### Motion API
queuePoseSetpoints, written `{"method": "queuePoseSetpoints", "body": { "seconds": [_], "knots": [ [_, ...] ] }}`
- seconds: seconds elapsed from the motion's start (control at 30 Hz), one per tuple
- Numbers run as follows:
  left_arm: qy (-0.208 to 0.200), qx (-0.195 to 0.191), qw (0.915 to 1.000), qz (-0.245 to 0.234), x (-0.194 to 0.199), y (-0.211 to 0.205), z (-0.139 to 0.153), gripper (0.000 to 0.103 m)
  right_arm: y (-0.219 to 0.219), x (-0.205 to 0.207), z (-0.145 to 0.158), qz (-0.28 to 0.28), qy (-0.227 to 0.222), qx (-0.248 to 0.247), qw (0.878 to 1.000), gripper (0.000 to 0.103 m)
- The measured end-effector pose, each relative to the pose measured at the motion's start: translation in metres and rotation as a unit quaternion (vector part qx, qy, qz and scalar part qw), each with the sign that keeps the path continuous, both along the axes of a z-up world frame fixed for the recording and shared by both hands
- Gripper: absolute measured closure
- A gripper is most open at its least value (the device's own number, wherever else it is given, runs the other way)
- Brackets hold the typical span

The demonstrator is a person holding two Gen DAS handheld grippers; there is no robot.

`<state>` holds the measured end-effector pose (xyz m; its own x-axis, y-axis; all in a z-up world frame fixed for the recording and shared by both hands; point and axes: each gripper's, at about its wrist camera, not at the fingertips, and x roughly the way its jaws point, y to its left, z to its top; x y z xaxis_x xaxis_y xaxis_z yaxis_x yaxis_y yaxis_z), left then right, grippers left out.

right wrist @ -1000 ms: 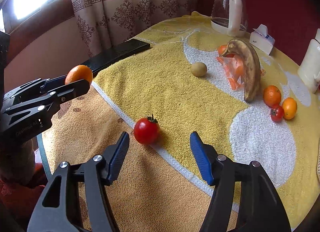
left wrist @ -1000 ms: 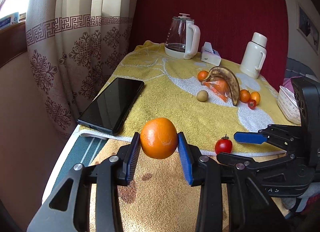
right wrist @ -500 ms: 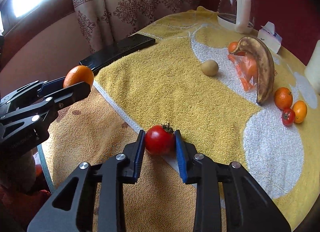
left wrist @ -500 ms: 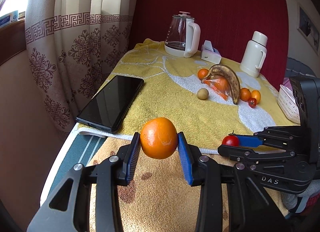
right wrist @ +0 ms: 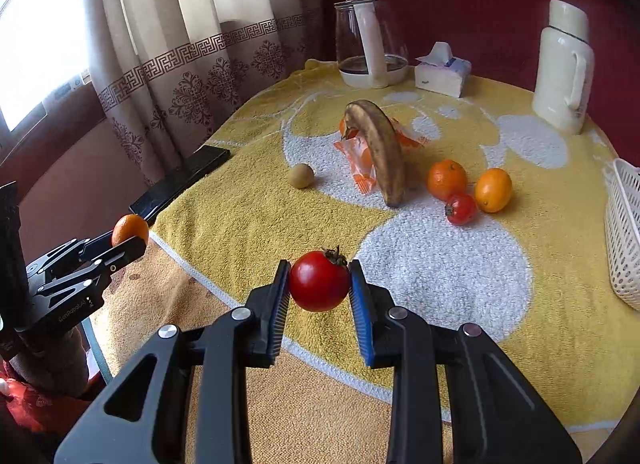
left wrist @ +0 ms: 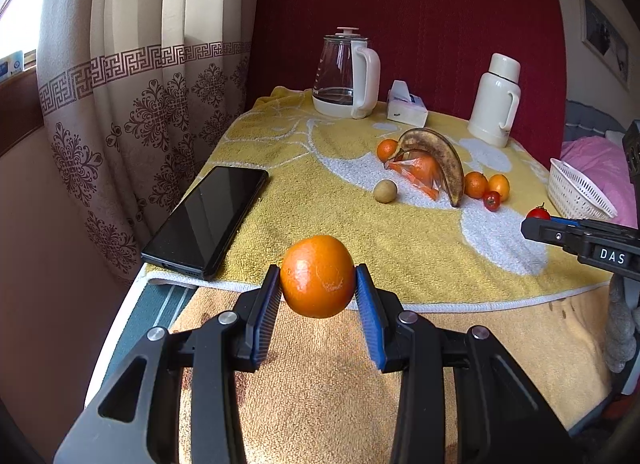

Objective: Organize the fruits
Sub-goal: 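Carry the tomato into the white basket and open the right tool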

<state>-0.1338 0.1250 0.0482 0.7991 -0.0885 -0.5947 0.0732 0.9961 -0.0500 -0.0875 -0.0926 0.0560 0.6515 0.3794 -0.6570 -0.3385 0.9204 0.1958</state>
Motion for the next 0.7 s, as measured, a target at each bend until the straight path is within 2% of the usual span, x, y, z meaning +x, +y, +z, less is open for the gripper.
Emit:
{"method": "queuePoseSetpoints", "body": {
  "seconds": [0.37, 0.7],
  "knots": [
    [-0.008, 0.022, 0.9996, -0.014, 0.000, -0.020, 0.013, 0.065, -0.085, -0.007, 0.020, -0.106, -0.037, 0.033, 0.993, 0.073],
    [-0.008, 0.026, 0.9991, -0.033, 0.003, -0.037, 0.021, 0.065, -0.182, -0.010, 0.035, -0.235, -0.065, 0.040, 0.969, 0.073]
  ]
}}
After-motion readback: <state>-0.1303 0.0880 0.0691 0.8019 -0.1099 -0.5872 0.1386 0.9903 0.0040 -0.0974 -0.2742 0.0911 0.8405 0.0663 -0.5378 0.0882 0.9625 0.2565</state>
